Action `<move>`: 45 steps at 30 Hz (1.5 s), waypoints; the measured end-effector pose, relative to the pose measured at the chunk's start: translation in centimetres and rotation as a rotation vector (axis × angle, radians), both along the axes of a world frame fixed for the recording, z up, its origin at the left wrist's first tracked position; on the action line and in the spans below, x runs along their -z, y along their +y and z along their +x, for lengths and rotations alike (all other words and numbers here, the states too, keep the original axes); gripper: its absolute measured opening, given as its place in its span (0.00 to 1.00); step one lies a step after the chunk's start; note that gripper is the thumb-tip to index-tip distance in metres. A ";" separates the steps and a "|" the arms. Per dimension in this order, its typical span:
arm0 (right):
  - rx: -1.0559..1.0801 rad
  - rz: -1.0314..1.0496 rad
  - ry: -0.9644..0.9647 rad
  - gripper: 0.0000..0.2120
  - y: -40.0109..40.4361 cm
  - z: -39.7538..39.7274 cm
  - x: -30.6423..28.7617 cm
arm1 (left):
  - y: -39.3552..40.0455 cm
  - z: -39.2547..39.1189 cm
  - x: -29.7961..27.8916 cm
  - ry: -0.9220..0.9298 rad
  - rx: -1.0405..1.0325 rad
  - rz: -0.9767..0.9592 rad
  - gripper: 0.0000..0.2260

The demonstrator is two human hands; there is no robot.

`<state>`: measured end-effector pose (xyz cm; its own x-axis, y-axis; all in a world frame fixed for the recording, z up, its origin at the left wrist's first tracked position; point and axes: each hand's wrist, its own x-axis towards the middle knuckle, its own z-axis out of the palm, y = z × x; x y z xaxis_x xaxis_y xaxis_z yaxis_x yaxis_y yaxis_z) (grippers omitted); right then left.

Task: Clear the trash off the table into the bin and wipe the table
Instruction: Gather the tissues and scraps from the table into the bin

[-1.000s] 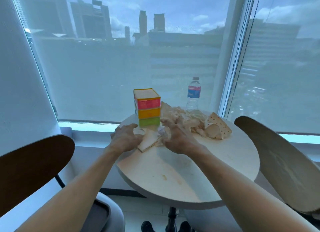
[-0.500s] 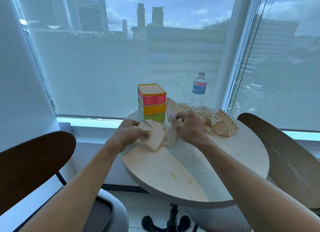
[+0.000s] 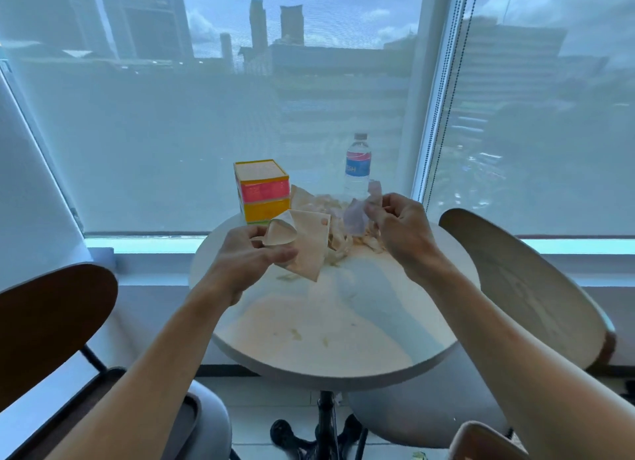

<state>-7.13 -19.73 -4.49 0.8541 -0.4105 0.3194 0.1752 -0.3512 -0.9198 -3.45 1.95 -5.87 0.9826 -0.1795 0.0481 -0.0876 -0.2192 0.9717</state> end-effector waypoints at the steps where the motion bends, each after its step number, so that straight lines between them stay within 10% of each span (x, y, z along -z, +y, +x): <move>1: 0.002 0.006 0.009 0.10 -0.7 -0.6 0.1 | -0.7 -0.6 -0.2 -0.001 0.016 -0.004 0.13; 19: 0.005 0.118 0.169 0.08 -15.7 -14.1 6.2 | -15.2 -11.8 0.3 0.025 0.118 0.033 0.15; 31: -0.269 -0.074 0.749 0.09 -19.7 -19.9 19.3 | -21.2 -18.4 4.1 -0.046 0.132 0.173 0.16; 45: -0.186 0.033 0.538 0.07 -22.6 -20.0 15.6 | -22.9 -22.7 15.1 0.142 0.227 0.603 0.31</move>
<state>-27.14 -42.33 -20.10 0.9519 -0.2398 -0.1905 -0.2643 -0.3288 -0.9066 -26.14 -20.97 -21.02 0.9066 -0.3380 -0.2528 -0.0760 -0.7198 0.6900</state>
